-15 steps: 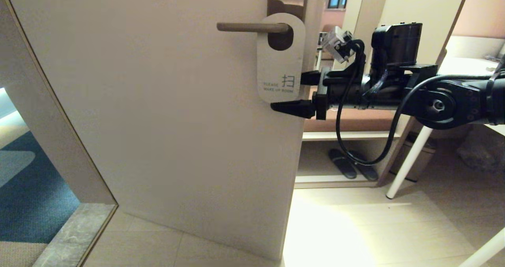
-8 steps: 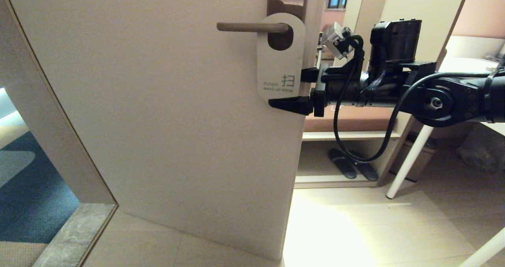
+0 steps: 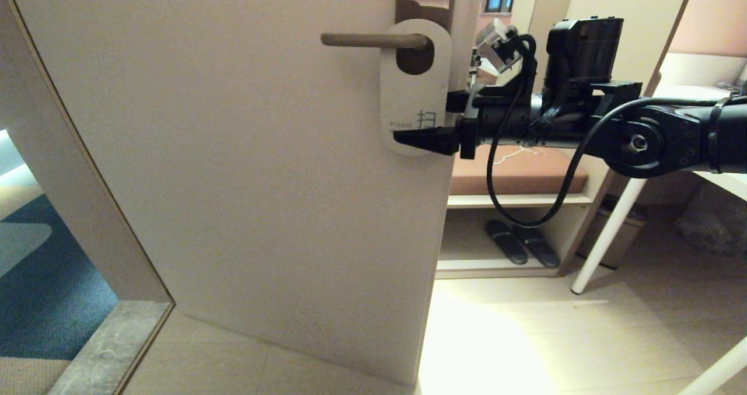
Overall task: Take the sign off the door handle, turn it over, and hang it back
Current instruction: Take down the sign
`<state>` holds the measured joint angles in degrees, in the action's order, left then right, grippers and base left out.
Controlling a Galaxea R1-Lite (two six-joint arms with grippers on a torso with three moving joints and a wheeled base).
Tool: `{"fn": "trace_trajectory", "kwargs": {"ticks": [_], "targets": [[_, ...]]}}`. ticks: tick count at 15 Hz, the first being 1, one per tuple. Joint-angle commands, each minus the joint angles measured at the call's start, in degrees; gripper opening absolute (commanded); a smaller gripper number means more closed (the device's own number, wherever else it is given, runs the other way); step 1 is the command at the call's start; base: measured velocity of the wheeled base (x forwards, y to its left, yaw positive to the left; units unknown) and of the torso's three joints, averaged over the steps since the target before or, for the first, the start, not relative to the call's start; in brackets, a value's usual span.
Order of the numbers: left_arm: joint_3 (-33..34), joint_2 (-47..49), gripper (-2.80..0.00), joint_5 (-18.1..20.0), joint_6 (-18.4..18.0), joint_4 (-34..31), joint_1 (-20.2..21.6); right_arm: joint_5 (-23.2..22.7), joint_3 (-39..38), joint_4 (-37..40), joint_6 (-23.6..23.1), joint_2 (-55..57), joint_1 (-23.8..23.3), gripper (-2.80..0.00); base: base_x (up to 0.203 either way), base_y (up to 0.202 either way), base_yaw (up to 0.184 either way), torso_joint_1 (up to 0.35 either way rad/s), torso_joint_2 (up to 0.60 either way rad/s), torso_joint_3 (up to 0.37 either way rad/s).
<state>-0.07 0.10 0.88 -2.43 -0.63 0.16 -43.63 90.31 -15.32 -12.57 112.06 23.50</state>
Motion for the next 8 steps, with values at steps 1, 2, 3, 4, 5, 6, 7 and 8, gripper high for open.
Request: {"fn": "trace_trajectory", "kwargs": {"ticks": [1,2,3,4,5,6,7,8], "targets": [[0.07,0.08,-2.8,0.0,-0.04,0.02,0.02,-0.23,0.3,-0.15,0.26,0.18,-0.04,0.0,0.0,0.0,0.0,0.0,0.0,0.0],[-0.01,0.08,-2.8,-0.08,-0.03,0.02,0.02,-0.23,0.3,-0.15,0.57,0.18,-0.04,0.0,0.0,0.0,0.0,0.0,0.0,0.0],[-0.01,0.08,-2.8,0.0,-0.04,0.02,0.02,-0.23,0.3,-0.15,1.51,0.18,-0.04,0.0,0.0,0.0,0.0,0.0,0.0,0.0],[-0.01,0.08,-2.8,0.0,0.05,0.02,0.02,-0.23,0.3,-0.15,2.56,0.23,-0.04,0.0,0.0,0.0,0.0,0.0,0.0,0.0],[-0.01,0.08,-2.8,0.0,0.04,0.02,0.02,-0.23,0.3,-0.15,3.07,0.26,-0.04,0.0,0.0,0.0,0.0,0.0,0.0,0.0],[-0.01,0.08,-2.8,0.0,-0.04,0.02,0.02,-0.23,0.3,-0.15,3.16,0.29,-0.04,0.0,0.0,0.0,0.0,0.0,0.0,0.0],[-0.01,0.08,-2.8,-0.04,-0.04,0.02,0.02,-0.23,0.33,-0.15,3.22,0.63,-0.04,0.0,0.0,0.0,0.0,0.0,0.0,0.0],[-0.01,0.08,-2.8,0.0,-0.04,0.02,0.02,-0.23,0.66,-0.15,3.8,0.79,-0.04,0.0,0.0,0.0,0.0,0.0,0.0,0.0]]}}
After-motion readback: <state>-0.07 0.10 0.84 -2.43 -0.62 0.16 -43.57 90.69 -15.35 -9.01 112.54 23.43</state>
